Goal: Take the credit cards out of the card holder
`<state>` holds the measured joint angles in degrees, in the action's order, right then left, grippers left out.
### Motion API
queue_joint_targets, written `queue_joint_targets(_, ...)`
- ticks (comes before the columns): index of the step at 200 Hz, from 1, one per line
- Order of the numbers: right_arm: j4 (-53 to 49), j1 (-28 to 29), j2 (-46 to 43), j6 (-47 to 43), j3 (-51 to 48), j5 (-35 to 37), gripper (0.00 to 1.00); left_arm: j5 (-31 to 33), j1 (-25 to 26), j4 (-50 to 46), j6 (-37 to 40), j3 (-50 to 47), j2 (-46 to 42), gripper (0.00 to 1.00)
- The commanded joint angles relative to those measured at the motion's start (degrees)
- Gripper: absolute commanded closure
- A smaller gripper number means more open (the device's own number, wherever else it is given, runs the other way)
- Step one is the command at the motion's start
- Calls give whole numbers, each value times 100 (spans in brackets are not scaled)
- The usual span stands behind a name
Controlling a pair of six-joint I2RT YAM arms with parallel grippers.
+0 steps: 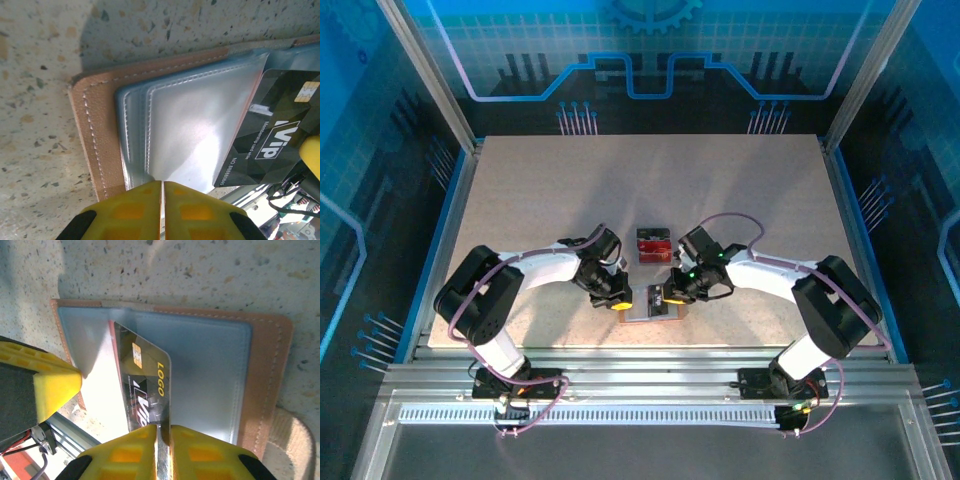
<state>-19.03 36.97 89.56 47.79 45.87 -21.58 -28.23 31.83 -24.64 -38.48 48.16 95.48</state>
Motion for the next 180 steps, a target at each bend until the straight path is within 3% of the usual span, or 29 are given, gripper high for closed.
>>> queue_joint_targets(1,30,124,-183,177,122,-57,86,-15,-11,-128,23,-70,-179,90)
queue_joint_targets(125,-38,207,-262,240,136,63,91,-27,-15,-125,-19,-26,-313,90)
queue_joint_targets(180,-632,95,-573,-177,389,290,94,47,-16,-160,-28,55,-508,89)
